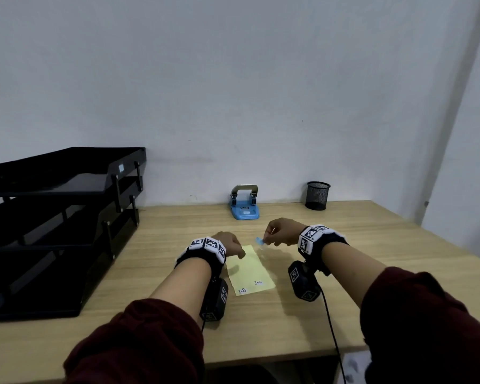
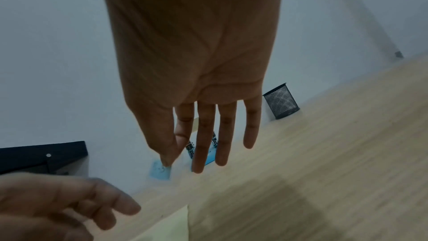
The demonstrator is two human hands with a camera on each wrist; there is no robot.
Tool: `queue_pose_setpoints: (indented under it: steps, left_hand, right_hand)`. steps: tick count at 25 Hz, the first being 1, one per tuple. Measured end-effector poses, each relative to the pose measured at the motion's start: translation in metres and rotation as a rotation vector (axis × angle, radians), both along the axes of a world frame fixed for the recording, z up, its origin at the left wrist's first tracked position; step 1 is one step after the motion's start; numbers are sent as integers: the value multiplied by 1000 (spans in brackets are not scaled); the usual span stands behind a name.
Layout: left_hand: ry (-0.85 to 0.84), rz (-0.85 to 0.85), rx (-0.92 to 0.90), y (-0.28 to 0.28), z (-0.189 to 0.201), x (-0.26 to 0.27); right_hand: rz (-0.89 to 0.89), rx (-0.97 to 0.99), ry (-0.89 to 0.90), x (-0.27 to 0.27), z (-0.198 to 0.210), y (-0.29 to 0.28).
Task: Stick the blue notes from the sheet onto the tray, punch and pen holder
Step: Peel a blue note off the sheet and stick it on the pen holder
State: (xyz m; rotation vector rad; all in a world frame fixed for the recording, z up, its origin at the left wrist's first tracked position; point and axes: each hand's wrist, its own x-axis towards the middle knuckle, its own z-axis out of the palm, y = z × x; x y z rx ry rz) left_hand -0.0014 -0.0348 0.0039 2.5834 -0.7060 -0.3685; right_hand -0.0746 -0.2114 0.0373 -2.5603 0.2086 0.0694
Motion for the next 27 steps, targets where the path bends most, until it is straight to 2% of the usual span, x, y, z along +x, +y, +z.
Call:
queue_pose_setpoints:
  steps: [5, 11, 14, 16, 21, 27]
  left_hand:
    - [-9, 3, -214, -36, 20, 7]
    - [-10, -28, -285, -93, 33, 22]
    - [8, -36, -335, -122, 37, 33]
    - [36, -37, -399, -141, 41, 42]
    - [128, -39, -651, -191, 54, 58]
    - [138, -37, -750, -245, 60, 75]
  right_hand:
    - [-1, -66, -4, 4, 17, -22]
    - [-17, -138, -27, 10, 39, -60]
    - [-54, -83, -45, 17, 47, -88]
    - [-111, 15, -91, 22, 50, -107]
    - [-299, 436, -193, 37, 40, -144]
    - [-441, 826, -339, 58, 21, -173]
